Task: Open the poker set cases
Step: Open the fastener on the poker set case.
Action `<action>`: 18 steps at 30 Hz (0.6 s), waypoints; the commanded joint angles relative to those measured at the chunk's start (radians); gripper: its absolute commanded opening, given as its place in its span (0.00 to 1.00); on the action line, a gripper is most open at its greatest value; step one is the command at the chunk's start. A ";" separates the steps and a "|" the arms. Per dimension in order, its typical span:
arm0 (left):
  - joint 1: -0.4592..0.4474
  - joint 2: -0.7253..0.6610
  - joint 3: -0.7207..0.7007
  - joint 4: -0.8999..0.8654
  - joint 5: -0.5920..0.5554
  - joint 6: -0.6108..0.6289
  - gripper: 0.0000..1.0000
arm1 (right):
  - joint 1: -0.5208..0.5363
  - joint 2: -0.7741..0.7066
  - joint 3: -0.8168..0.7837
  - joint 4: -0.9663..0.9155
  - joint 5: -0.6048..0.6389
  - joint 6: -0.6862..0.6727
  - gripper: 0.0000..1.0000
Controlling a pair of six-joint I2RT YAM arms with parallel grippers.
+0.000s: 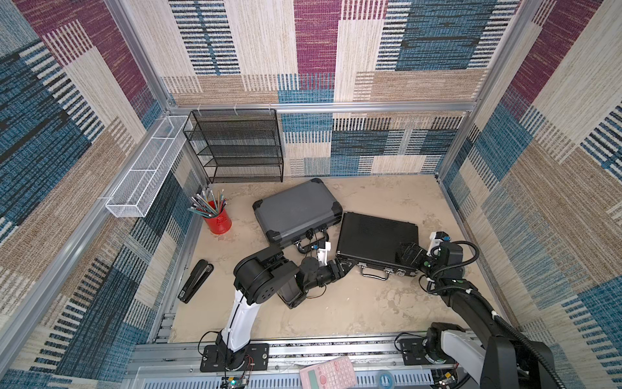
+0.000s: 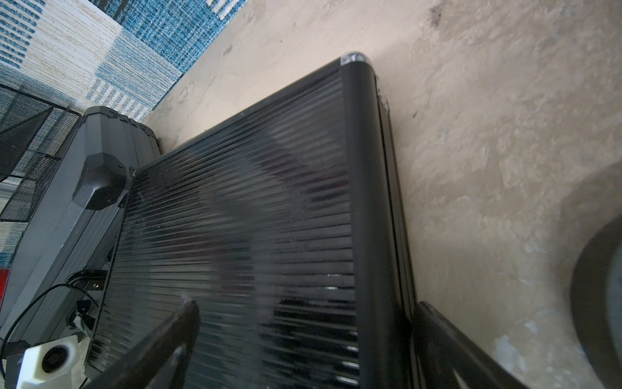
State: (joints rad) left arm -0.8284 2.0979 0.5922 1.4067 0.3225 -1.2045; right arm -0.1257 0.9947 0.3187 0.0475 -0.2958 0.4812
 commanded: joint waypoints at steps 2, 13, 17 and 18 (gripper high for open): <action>0.005 -0.016 -0.001 -0.152 -0.030 0.052 0.64 | 0.000 -0.002 0.010 0.006 -0.012 -0.010 1.00; 0.005 -0.102 0.017 -0.316 -0.072 0.064 0.67 | -0.001 0.004 0.016 0.010 -0.013 -0.007 1.00; 0.003 -0.076 0.042 -0.294 -0.056 0.069 0.67 | -0.001 0.001 0.016 0.008 -0.016 -0.015 1.00; 0.003 -0.075 0.048 -0.297 -0.051 0.074 0.67 | -0.001 0.001 0.017 0.008 -0.015 -0.016 1.00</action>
State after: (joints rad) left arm -0.8249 2.0098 0.6292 1.1610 0.2646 -1.1675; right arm -0.1257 0.9974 0.3279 0.0402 -0.2958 0.4808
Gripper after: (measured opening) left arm 0.667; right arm 0.996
